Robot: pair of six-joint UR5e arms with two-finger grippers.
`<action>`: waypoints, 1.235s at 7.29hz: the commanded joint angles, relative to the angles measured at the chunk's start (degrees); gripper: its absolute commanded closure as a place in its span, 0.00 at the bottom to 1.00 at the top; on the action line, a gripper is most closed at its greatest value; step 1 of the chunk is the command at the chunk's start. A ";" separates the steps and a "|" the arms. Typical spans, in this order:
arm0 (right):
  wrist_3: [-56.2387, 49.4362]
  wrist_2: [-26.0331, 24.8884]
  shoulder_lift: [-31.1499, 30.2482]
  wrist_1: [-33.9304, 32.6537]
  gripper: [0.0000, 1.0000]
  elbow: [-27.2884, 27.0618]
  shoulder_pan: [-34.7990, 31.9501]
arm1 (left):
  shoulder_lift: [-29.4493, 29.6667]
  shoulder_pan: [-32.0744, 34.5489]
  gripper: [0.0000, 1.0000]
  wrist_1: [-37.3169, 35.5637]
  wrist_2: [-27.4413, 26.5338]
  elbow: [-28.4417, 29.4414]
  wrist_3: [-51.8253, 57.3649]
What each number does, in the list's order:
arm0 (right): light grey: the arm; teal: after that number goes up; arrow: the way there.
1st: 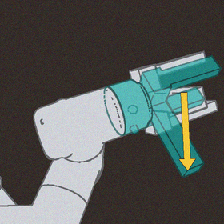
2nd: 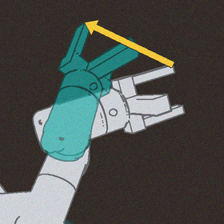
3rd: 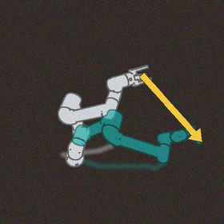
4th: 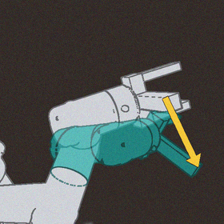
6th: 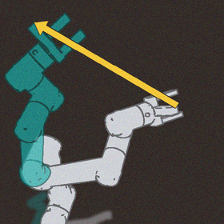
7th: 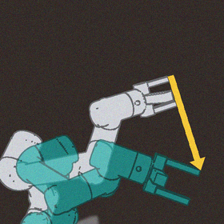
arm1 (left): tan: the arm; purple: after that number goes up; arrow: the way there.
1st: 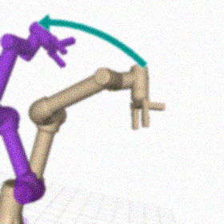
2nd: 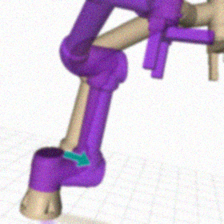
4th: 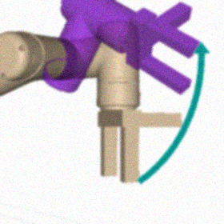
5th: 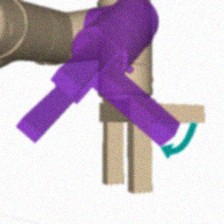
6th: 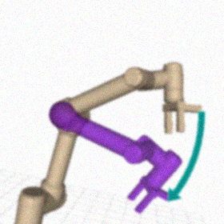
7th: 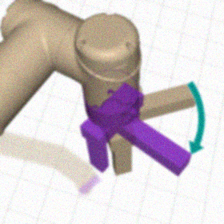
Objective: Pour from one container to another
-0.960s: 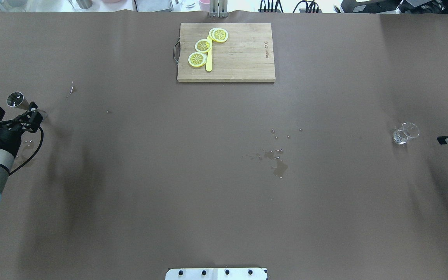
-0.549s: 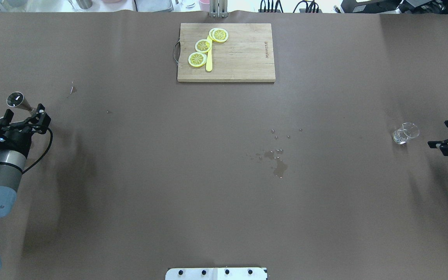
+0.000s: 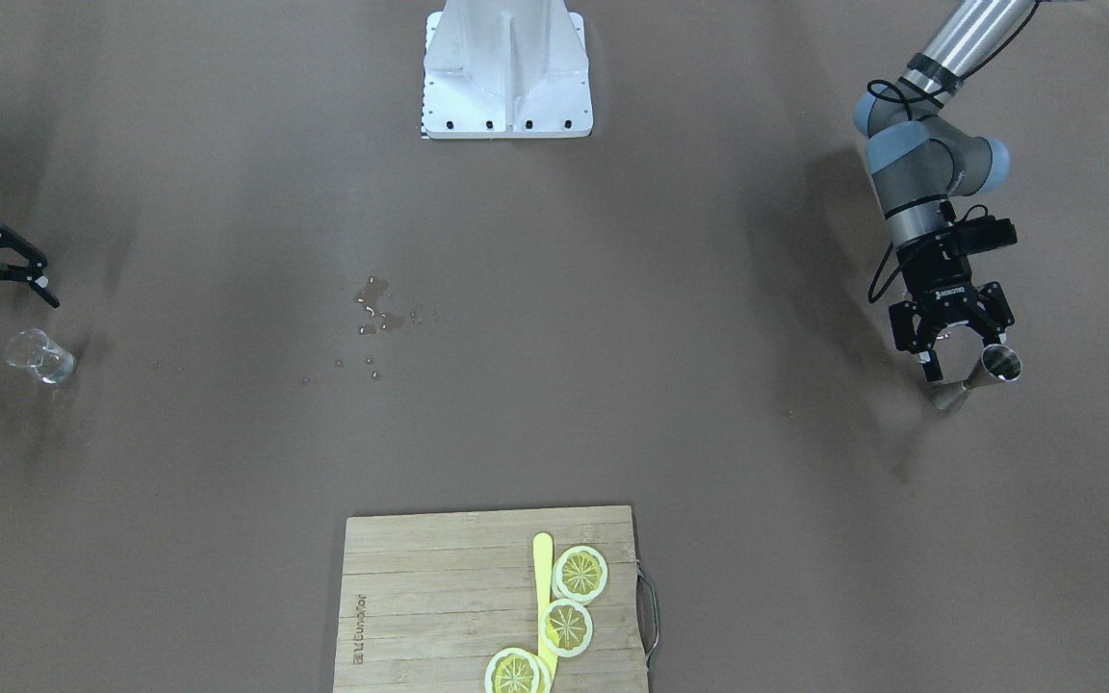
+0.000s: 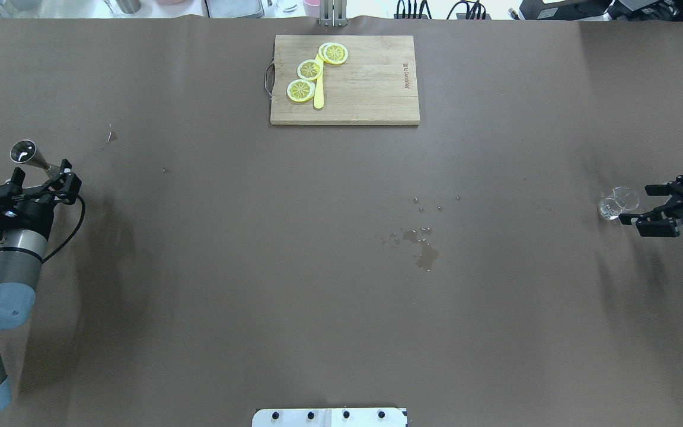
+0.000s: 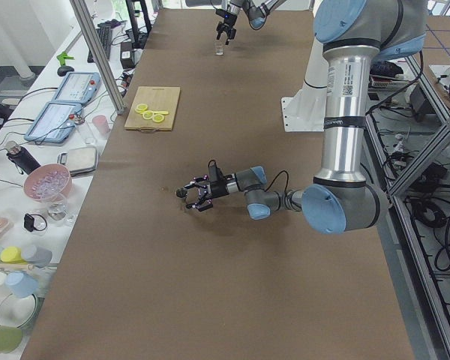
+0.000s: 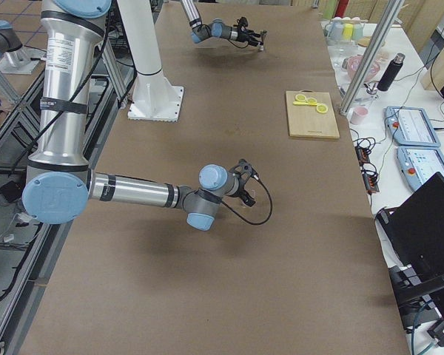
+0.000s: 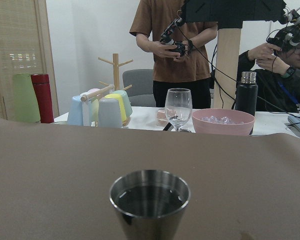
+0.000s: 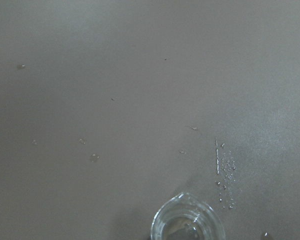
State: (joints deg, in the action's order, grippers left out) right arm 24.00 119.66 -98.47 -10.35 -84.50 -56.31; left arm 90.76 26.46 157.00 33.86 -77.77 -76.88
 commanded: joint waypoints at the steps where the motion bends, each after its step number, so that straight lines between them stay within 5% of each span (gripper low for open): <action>1: 0.26 -3.88 -0.23 0.15 0.00 0.21 1.19 | 0.47 0.17 0.05 -0.11 -0.02 0.77 -0.11; 6: 2.01 -8.21 0.91 0.41 0.00 2.76 4.62 | 2.67 2.28 0.08 -0.29 -0.02 4.37 -0.90; 9: 2.81 -8.30 1.26 0.59 0.00 3.81 5.07 | 2.76 2.28 0.35 -0.46 -0.02 4.47 -0.90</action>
State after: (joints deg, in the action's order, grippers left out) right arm 26.69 111.47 -97.26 -9.89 -81.43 -51.38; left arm 93.44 28.73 156.61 33.84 -73.36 -77.77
